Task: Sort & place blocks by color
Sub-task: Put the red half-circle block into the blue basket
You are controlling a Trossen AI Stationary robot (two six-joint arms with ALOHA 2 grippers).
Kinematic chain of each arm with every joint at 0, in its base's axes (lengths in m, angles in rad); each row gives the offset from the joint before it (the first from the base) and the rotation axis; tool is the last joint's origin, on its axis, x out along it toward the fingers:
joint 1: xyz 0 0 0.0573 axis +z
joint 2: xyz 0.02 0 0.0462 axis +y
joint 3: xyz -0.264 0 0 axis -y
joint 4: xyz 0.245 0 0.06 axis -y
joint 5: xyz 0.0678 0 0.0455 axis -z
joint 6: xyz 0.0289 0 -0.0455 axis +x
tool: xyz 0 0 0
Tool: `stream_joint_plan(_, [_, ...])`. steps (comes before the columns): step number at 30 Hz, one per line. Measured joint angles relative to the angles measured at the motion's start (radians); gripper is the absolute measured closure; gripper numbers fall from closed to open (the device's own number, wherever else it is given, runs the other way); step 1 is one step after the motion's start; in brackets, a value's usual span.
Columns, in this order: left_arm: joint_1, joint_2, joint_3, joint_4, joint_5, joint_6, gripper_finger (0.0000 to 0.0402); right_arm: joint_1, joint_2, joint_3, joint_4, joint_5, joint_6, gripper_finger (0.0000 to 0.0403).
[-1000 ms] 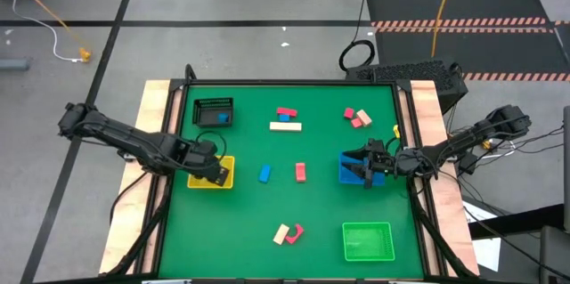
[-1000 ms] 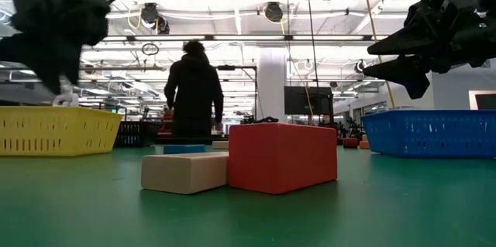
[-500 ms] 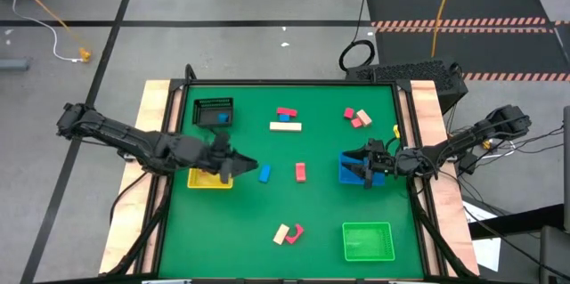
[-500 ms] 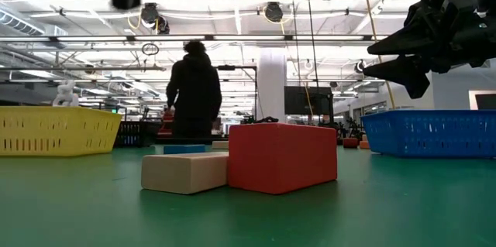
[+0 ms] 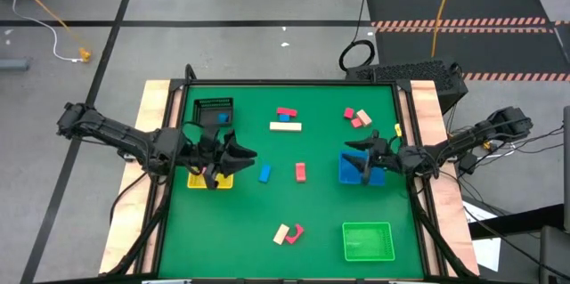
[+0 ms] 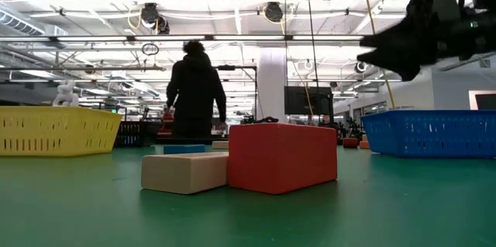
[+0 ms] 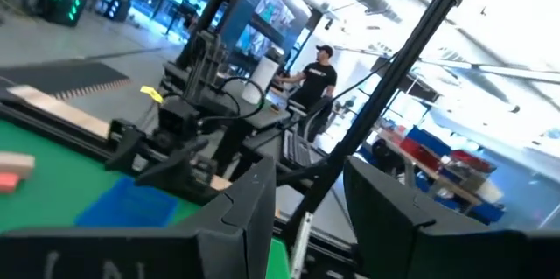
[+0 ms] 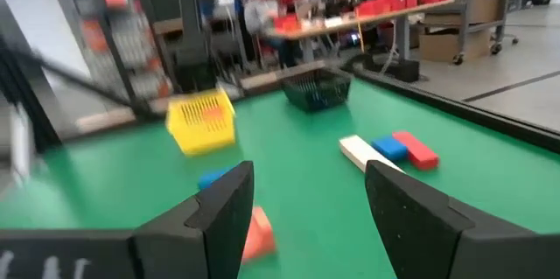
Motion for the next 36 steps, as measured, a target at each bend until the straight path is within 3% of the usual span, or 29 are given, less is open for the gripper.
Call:
stream_joint_plan(4, [0.03, 0.0, 0.0, -0.001, -0.001, 0.064, 0.0266, 0.001, 0.0, 0.0, 0.115, 0.004, 0.145, 0.019])
stream_joint_plan(7, [0.053, 0.0, 0.0, -0.001, -0.001, 0.08, 0.0266, -0.011, 0.0, 0.0, 0.229, 0.1, 0.243, 0.019])
stream_joint_plan(10, [0.074, 0.0, 0.0, -0.002, -0.001, 0.083, 0.0266, -0.026, 0.0, 0.0, 0.352, 0.181, 0.236, 0.019])
stream_joint_plan(17, [0.134, 0.0, 0.0, -0.044, 0.0, 0.093, 0.0266, -0.052, 0.0, 0.0, 0.501, 0.185, 0.205, 0.019])
stream_joint_plan(23, [0.19, 0.0, 0.0, -0.06, 0.003, 0.19, 0.0266, -0.104, 0.0, 0.035, 0.491, 0.188, 0.281, 0.019])
stream_joint_plan(28, [0.262, 0.0, 0.0, -0.036, 0.002, 0.23, 0.0266, -0.154, 0.0, 0.139, 0.457, 0.187, 0.198, 0.019])
stream_joint_plan(32, [0.316, 0.0, 0.0, -0.032, 0.002, 0.259, 0.0266, -0.2, 0.0, 0.246, 0.321, 0.187, 0.088, 0.019])
stream_joint_plan(36, [0.365, 0.0, 0.0, -0.029, 0.002, 0.257, 0.0266, -0.265, 0.0, 0.366, 0.053, 0.188, 0.076, 0.019])
